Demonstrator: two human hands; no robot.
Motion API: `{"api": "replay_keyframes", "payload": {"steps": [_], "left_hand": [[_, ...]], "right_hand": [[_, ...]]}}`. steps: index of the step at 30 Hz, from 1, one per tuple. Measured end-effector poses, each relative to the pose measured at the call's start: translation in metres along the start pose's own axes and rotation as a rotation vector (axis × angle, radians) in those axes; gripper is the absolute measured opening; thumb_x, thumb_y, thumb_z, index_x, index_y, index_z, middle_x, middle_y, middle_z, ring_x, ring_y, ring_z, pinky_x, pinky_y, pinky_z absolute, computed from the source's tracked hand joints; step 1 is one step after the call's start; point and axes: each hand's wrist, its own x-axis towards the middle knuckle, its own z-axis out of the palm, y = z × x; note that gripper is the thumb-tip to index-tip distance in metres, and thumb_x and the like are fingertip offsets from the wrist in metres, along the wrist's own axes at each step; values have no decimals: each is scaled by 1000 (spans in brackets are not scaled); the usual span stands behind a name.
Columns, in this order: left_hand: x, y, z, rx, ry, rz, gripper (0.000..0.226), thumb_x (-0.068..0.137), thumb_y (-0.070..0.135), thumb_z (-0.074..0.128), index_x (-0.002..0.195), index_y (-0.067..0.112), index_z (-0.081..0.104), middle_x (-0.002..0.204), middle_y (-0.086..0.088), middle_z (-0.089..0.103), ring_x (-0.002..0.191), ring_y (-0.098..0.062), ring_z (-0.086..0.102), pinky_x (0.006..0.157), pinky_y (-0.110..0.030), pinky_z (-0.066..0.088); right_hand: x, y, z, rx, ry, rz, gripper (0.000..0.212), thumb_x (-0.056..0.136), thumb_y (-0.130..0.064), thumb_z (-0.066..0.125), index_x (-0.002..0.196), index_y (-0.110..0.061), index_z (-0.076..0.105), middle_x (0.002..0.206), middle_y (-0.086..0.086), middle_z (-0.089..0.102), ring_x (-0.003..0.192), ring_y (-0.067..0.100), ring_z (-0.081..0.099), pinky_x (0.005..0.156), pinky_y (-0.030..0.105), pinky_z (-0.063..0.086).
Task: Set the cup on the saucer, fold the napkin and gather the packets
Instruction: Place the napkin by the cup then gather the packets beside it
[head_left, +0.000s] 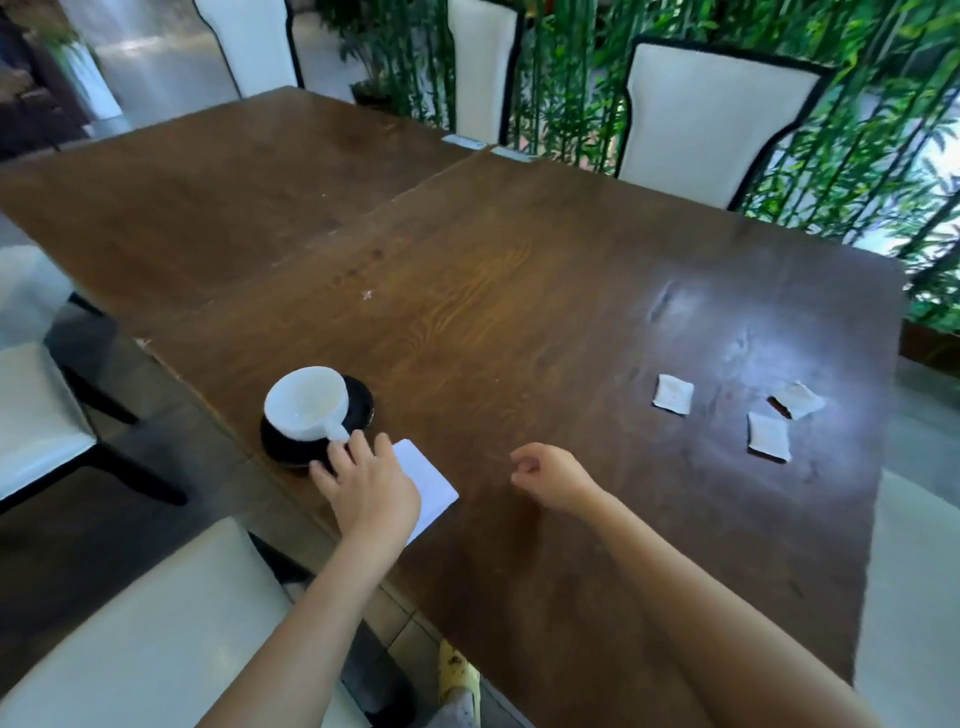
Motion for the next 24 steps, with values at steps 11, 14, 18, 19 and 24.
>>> {"api": "replay_keyframes", "payload": {"steps": [11,14,18,19,24], "left_hand": [[33,122,-42,-45,-276,331,46,92,39,43,134,20,41,139,-7,41,129,-30,35,100,-49,34],[55,182,-27,-110,-369,478,47,90,38,45,134,20,42,138,-7,44,128,-29,38,101,-44,37],[77,257,-7,-152,-422,629,46,88,35,48,131,18,46,136,-7,49,126,-27,44,98,-38,41],[81,275,-2,-158,-427,664,46,88,33,49,131,17,47,135,-8,52,124,-28,47,96,-37,42],[88,340,28,-185,-502,733,36,84,17,49,118,8,48,123,-15,56,113,-33,52,85,-35,43]], "right_hand": [[-33,97,-92,220,213,300,23,82,-14,62,100,-1,65,86,3,59,79,17,54,68,27,47],[-30,113,-114,239,267,392,20,81,-13,59,91,3,64,85,13,65,77,25,59,75,35,51],[-26,133,-147,199,318,504,25,85,-15,55,99,3,66,103,19,69,95,32,64,82,35,51],[-25,140,-154,170,347,543,24,85,-15,55,96,2,66,103,18,69,99,33,63,81,34,50],[-23,174,-168,68,570,800,27,90,-16,47,110,-2,59,117,17,60,111,34,55,85,35,45]]}}
